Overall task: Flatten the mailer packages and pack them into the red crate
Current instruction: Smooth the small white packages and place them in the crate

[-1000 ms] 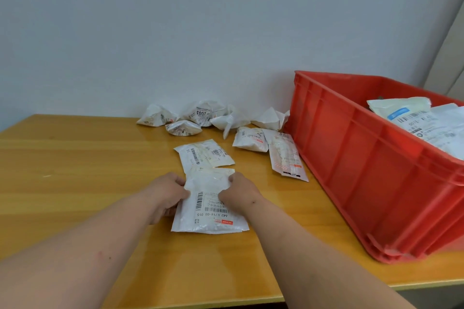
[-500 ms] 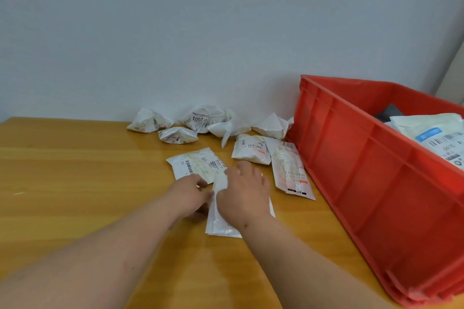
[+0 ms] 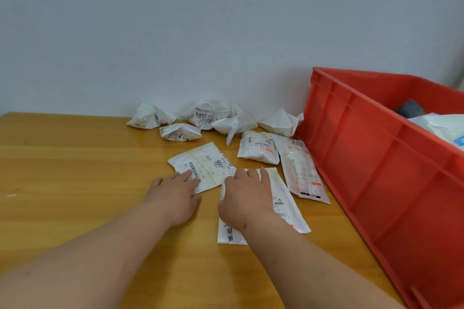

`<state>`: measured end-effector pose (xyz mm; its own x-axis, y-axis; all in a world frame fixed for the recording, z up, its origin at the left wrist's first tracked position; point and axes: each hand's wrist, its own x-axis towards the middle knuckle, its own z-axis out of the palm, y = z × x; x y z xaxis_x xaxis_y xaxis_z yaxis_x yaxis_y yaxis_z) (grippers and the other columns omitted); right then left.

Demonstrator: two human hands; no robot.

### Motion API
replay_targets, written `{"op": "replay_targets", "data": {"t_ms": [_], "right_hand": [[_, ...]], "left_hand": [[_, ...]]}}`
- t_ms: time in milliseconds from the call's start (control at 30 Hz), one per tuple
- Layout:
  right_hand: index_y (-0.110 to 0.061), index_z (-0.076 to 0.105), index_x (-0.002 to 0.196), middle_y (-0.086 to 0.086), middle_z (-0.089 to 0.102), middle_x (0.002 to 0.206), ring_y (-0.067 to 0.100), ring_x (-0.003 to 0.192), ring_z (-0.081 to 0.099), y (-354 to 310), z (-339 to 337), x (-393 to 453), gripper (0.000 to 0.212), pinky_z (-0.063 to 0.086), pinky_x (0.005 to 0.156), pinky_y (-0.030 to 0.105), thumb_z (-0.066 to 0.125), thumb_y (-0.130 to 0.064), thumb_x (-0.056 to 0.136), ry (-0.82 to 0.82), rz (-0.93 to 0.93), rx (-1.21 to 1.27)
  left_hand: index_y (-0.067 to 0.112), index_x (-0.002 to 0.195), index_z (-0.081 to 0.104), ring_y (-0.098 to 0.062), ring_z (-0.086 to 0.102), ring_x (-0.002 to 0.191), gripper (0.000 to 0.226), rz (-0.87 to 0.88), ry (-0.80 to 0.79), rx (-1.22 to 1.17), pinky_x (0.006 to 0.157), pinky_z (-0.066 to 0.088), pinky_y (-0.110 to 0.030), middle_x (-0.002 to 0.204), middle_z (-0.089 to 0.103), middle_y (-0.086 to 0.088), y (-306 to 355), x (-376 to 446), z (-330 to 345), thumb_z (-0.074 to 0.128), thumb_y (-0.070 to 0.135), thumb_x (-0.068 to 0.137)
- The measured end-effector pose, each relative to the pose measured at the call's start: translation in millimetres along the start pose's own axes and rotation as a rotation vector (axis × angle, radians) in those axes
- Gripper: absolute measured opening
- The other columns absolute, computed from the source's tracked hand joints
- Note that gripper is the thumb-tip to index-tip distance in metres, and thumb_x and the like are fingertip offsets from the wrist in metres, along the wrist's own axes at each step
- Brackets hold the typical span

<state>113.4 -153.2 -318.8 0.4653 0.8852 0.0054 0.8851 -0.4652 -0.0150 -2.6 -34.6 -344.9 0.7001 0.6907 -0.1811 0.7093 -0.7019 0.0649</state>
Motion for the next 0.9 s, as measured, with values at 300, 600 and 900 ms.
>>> {"op": "replay_targets", "data": {"t_ms": [300,600,900], "right_hand": [[-0.019,0.06,0.122,0.005,0.047,0.139,0.029,0.138,0.031,-16.9,2.8,-13.8,0.033,-0.008,0.12,0.056,0.049,-0.029,0.092,-0.003,-0.108,-0.106],[-0.016,0.043,0.139,0.008,0.039,0.147,0.031,0.142,0.025,-24.5,5.7,-31.0,0.046,-0.001,0.121,0.056,0.041,-0.019,0.093,-0.045,0.007,-0.069],[-0.023,0.035,0.151,0.0,0.02,0.163,0.021,0.15,0.012,-66.1,9.9,-50.2,0.05,-0.003,0.122,0.047,0.035,-0.032,0.102,-0.052,-0.287,0.131]], "left_hand": [[0.025,0.079,0.047,-0.016,0.059,0.077,0.033,-0.151,0.168,-0.044,0.064,0.04,-0.031,0.078,0.059,0.007,-32.6,-28.6,-11.4,0.041,0.05,0.099],[0.028,0.123,0.046,-0.021,0.057,0.107,0.027,-0.221,0.042,-0.159,0.084,0.047,-0.032,0.126,0.058,0.004,-63.3,-64.2,-3.6,0.051,0.034,0.097],[0.04,0.113,0.067,-0.008,0.045,0.13,0.039,-0.027,-0.049,-0.31,0.105,0.039,-0.029,0.144,0.044,0.02,-65.1,-87.5,-6.3,0.047,0.012,0.095]]}}
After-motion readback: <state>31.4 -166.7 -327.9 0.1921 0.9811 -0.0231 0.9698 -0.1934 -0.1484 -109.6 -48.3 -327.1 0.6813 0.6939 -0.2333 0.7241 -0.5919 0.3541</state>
